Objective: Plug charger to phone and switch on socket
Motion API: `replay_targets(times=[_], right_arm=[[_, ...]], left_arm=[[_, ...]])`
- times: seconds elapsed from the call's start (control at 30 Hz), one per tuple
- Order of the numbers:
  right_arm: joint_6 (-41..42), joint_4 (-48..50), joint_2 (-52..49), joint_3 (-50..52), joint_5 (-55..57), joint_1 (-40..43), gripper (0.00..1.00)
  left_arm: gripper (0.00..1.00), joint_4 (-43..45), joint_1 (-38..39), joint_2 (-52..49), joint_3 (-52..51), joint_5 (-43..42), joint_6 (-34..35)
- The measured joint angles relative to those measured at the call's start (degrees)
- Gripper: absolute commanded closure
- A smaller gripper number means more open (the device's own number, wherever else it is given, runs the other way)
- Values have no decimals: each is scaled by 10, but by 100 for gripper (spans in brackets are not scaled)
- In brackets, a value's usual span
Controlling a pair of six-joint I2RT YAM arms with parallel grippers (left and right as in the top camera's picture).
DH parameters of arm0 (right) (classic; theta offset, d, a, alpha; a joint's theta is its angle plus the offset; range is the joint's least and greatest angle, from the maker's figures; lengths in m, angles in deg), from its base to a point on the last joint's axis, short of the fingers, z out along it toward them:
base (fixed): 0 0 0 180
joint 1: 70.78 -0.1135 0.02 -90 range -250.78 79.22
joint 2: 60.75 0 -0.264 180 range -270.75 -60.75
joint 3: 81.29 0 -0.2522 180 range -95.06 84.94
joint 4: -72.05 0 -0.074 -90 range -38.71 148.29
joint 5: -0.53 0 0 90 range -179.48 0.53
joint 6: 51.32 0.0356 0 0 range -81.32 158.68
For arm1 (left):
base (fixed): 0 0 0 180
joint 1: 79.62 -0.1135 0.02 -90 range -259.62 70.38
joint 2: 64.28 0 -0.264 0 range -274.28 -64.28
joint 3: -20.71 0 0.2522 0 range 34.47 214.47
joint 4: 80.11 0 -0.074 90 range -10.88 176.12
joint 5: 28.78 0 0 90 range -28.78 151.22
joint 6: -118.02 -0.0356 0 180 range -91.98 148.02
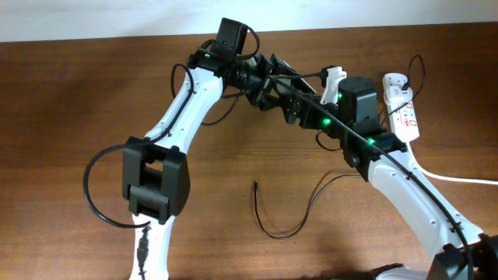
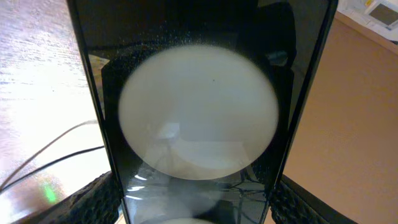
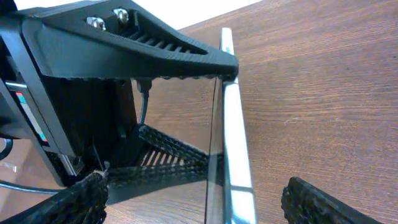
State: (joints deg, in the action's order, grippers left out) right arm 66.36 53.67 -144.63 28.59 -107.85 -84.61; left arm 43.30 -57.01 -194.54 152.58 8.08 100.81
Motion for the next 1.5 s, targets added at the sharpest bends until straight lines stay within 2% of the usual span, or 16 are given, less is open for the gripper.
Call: replay_targets(times=[0.1,0.2,0.3,0.37,0.53,0.63,0.77,1.0,1.1,1.13,1.17,1.33,1.5], right_arm=[[4,0,0,0,5,0,15],[3,-2,0,0,6,0,27],[-5,-5,0,0,6,0,44],[-9,-5,0,0,6,0,46],[-13,-9,-5,0,6,0,62],[-14,-9,-20,0,6,0,69],[-14,-5,-21,0,6,0,70],[-14,10,-22,0,10,0,89],[-9,9,-24,0,19,1,94],[-4,9,-24,0,19,1,96],[1,9,-24,0,19,1,96],[-9,7,-28,0,18,0,96],[-10,-21,-28,0,13,64,96]], left_arm=[[100,0,4,0,0,0,6],[100,0,4,0,0,0,6],[100,0,4,0,0,-2,6],[100,0,4,0,0,-5,6],[100,0,5,0,0,-24,6],[100,0,9,0,0,-21,6],[100,0,9,0,0,-19,8],[100,0,8,0,0,-20,7],[100,0,8,0,0,-19,5],[89,0,7,0,0,-21,4],[0,0,7,0,0,-22,3],[1,2,11,2,0,-30,-3],[1,-70,-14,2,3,-24,-87]])
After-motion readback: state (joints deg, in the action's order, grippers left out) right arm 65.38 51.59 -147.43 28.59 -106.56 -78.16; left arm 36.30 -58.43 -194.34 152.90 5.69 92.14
